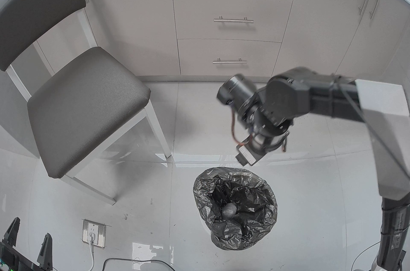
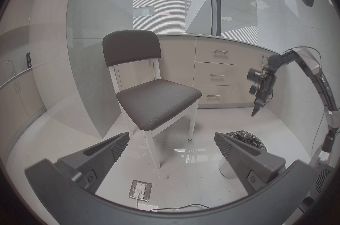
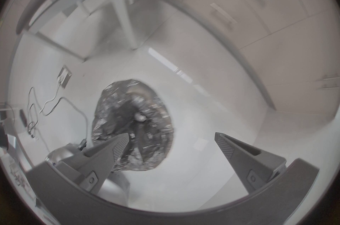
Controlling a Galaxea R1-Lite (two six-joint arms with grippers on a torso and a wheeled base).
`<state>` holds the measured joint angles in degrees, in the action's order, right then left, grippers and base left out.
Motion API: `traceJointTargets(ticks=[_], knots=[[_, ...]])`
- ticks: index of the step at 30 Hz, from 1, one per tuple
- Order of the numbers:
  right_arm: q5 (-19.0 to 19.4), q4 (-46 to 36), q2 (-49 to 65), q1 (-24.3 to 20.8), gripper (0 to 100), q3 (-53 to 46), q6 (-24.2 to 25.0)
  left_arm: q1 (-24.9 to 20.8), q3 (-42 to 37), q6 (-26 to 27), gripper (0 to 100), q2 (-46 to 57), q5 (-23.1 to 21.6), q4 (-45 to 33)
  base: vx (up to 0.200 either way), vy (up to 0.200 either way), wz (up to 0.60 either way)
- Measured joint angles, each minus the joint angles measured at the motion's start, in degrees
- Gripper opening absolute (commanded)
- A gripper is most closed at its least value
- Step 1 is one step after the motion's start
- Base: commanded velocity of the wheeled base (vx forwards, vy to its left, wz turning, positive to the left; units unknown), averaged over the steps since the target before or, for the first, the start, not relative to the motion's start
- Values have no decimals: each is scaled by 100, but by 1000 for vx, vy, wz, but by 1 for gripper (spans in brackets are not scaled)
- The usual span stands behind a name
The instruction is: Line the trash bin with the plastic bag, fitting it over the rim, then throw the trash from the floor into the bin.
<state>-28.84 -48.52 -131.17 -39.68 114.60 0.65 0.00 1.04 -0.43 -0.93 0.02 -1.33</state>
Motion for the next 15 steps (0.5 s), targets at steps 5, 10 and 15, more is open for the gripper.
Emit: traceJointTargets(ticks=[5,10,15], knots=[[-400,-11,892,573,100,0,-324,0,0,0,100,0,-2,0,0,0,0],[-553,-20,2007,1157,100,0,-970,0,-5,0,100,0,-2,2,0,0,0],[-512,-94,3291,1659,100,0,-1802,0,-5,0,100,0,-2,0,0,0,0]])
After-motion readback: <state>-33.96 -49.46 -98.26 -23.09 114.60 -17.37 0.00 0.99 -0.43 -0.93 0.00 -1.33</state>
